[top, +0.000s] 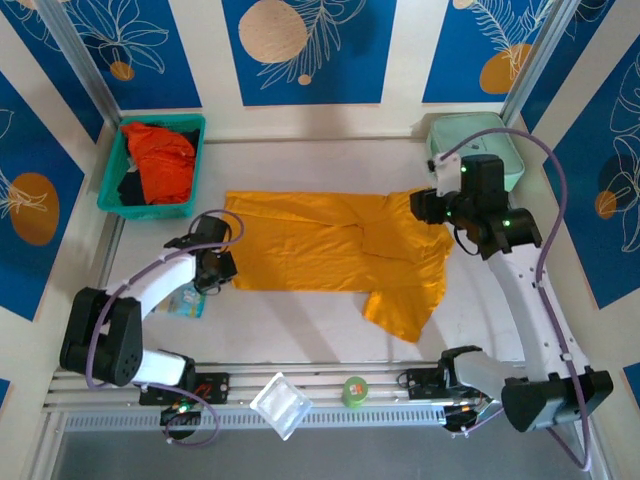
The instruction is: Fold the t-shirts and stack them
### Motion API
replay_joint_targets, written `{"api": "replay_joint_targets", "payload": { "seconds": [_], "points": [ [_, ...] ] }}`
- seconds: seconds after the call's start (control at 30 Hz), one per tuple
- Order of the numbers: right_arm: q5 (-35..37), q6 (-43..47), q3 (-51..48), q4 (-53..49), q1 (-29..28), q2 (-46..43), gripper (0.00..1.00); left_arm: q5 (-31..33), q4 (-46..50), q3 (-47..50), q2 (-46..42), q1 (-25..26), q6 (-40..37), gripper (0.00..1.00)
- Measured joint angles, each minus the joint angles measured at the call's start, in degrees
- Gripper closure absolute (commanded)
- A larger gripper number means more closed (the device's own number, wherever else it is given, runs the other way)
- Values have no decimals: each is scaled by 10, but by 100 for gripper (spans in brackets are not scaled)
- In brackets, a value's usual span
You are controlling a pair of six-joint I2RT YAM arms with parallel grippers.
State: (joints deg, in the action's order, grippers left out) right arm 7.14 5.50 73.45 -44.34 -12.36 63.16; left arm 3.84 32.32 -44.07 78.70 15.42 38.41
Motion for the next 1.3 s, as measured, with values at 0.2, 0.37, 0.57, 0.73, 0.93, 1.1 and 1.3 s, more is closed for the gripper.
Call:
{"api": "replay_joint_targets", "payload": {
  "seconds": [0.2,0.37,0.57,0.73,0.93,1.1,1.3],
  "points": [
    [76,251,-94,-56,-129,-3,53,-5,24,-7,-47,0,-15,100],
    [120,394,-209,-129,-205,-14,48,-4,35,-6,-72,0,-17,100],
    [120,482,-337,-166,-270,-50,44,-4,42,7,-100,0,-24,100],
    [119,517,-414,-158,-298,-42,44,-4,43,16,-118,0,-24,100],
    [120,533,-441,-128,-298,-37,45,-9,41,33,-129,0,-24,100],
    [120,534,-444,-92,-296,-19,55,-14,39,38,-134,0,-24,100],
    [123,529,-447,-72,-303,20,75,-17,32,45,-143,0,-24,100]
  ]
}}
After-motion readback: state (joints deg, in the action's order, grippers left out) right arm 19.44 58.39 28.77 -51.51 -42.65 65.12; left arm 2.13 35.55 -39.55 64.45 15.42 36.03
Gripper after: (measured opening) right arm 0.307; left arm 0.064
